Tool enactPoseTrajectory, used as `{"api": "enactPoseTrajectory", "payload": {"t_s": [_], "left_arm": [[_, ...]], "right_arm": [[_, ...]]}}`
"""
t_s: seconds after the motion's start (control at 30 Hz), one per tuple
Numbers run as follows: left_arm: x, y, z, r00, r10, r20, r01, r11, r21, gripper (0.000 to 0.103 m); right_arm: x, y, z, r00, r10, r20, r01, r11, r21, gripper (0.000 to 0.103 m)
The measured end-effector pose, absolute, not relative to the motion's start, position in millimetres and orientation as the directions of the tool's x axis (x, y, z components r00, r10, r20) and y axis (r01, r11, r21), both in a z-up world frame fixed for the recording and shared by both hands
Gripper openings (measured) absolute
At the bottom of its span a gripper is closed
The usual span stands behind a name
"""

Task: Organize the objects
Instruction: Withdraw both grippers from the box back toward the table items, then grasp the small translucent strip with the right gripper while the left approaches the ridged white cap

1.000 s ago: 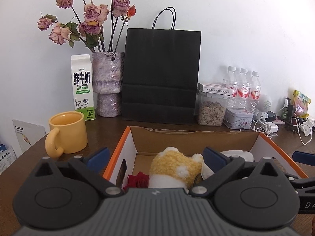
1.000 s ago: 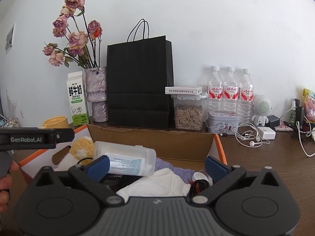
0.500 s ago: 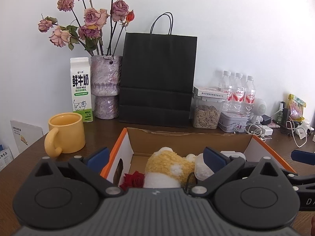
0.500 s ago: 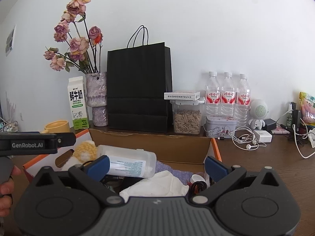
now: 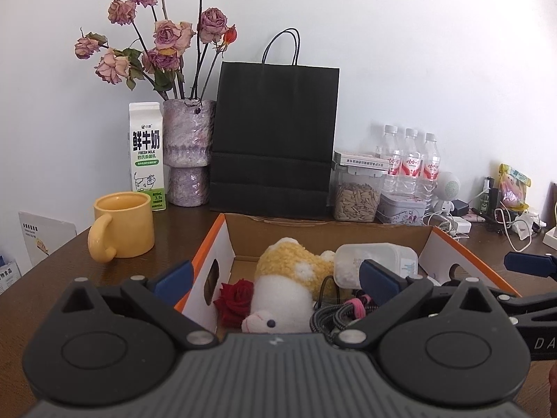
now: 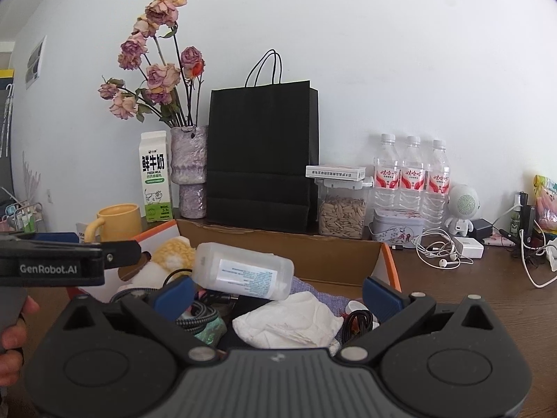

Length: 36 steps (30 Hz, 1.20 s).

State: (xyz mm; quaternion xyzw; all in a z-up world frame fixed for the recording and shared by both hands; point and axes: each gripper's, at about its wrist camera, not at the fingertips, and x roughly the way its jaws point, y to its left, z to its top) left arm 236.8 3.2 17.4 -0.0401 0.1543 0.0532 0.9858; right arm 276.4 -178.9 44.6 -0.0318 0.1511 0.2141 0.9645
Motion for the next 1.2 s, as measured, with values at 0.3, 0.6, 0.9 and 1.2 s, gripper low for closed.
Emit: {"api": "enactPoseTrajectory", "payload": {"t_s": [0.3, 0.6, 0.9, 1.2], "left_arm": [[212, -1, 7, 0.949, 0.086, -0.304, -0.114, 0.991, -0.077, 0.103], [187, -6, -5, 0.934, 0.059, -0.353, -0.101, 0.990, -0.101, 0.103], [173, -17, -18, 0.904, 0.017, -0.428, -0.065, 0.993, -0.097, 0.103], [172, -12, -28, 0.877, 0.005, -0.481, -0.077, 0.988, -0.131, 0.103]], "right_arm": [[247, -183, 34, 0.872, 0.393, -0.293, -0.422, 0.905, -0.043, 0.103], [222, -199, 21, 0.868, 0.378, -0.321, -0.414, 0.909, -0.050, 0.103], [213, -210, 9, 0.836, 0.365, -0.409, -0.415, 0.909, -0.037, 0.101], [223, -207, -1, 0.782, 0.339, -0.523, -0.415, 0.909, -0.032, 0.084]]}}
